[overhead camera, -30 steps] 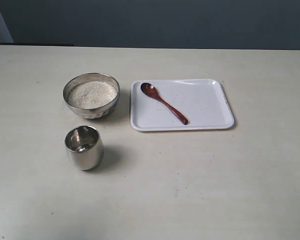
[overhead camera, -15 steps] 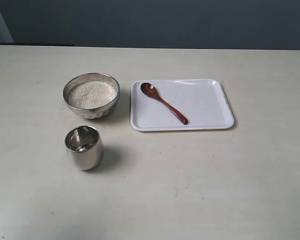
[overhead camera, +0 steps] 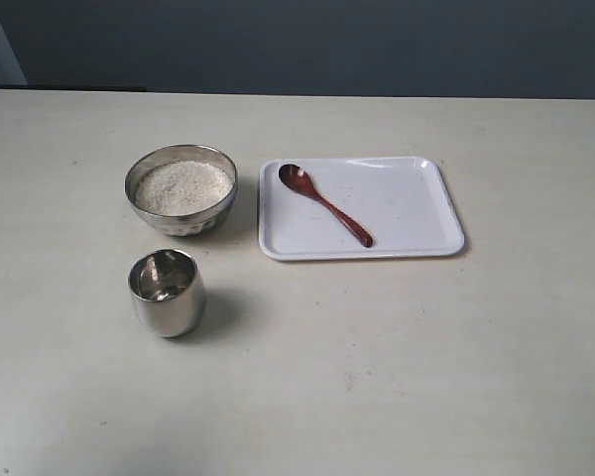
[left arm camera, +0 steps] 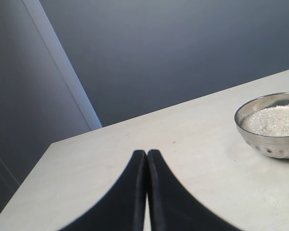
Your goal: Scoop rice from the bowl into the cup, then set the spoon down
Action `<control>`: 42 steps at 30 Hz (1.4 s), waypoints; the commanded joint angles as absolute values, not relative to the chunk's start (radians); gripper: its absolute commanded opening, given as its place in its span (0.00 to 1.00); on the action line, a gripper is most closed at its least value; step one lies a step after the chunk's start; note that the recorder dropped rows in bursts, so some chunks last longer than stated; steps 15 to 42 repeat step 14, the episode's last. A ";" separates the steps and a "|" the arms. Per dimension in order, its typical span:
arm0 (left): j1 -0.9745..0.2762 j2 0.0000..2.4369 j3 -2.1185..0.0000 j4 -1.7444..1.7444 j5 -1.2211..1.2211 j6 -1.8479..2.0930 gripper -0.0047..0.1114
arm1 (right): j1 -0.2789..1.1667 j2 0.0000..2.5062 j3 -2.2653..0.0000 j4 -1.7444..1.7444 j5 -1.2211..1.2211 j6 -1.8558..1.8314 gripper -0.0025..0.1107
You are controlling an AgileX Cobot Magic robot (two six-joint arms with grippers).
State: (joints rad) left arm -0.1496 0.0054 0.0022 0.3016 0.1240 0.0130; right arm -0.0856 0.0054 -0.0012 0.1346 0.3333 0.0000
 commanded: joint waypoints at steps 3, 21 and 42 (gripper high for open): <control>-0.154 0.000 0.000 0.297 0.121 0.008 0.04 | -0.090 0.000 0.000 0.142 0.326 0.000 0.02; -0.154 0.000 0.000 0.297 0.121 0.008 0.04 | -0.090 0.000 0.000 0.151 0.326 0.000 0.02; -0.154 0.000 0.000 0.297 0.121 0.008 0.04 | -0.090 0.000 0.000 0.151 0.326 0.000 0.02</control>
